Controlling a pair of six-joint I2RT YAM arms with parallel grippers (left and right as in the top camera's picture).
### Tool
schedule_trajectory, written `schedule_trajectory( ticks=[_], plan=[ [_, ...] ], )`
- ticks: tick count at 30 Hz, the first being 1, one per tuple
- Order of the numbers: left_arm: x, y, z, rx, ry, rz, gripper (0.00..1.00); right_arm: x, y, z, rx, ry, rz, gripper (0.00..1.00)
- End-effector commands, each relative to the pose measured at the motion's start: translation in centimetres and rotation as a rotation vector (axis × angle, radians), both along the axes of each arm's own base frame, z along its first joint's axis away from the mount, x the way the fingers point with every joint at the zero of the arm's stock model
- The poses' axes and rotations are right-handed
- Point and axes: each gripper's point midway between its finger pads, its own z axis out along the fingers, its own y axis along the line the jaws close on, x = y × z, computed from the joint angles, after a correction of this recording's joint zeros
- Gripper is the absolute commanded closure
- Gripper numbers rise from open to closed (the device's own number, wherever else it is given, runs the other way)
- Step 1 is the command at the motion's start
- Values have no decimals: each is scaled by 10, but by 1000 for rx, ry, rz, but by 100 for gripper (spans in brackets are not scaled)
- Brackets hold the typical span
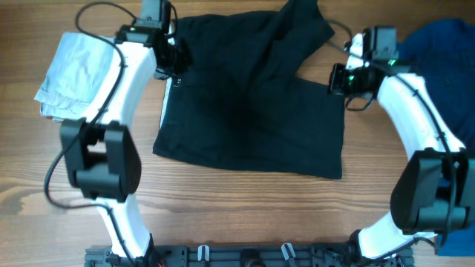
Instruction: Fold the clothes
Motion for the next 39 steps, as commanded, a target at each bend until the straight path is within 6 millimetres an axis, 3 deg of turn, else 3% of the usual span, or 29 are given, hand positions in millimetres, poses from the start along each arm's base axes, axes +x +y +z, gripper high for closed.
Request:
schedule_trajectory(
  ticks=[1,7,14,18,25,30,34,39],
  plan=[
    [0,-5,-28,-13,44,-32,96,-5,6,-33,8,-22,43,96],
    [-3,-2,-65,10,112,-30,96,-14,-12,-76,-86,-25,-5,96],
    [-8,2,-91,39,168,-23,96,-33,-19,-117,-119,56,-25,96],
    [-18,8,-103,72,220,-17,96,-52,-21,-127,-121,148,-49,96],
    [-41,36,-107,224,306,10,96,-61,-45,-83,-208,130,-201,96],
    [-37,29,-102,199,287,-1,96,-54,-43,-48,-223,33,-139,95],
    [-16,19,-56,175,134,-4,96,-35,-33,-9,-171,-98,-112,95],
    [3,4,52,108,-150,1,96,-3,-13,64,-90,-297,-17,85]
  ],
)
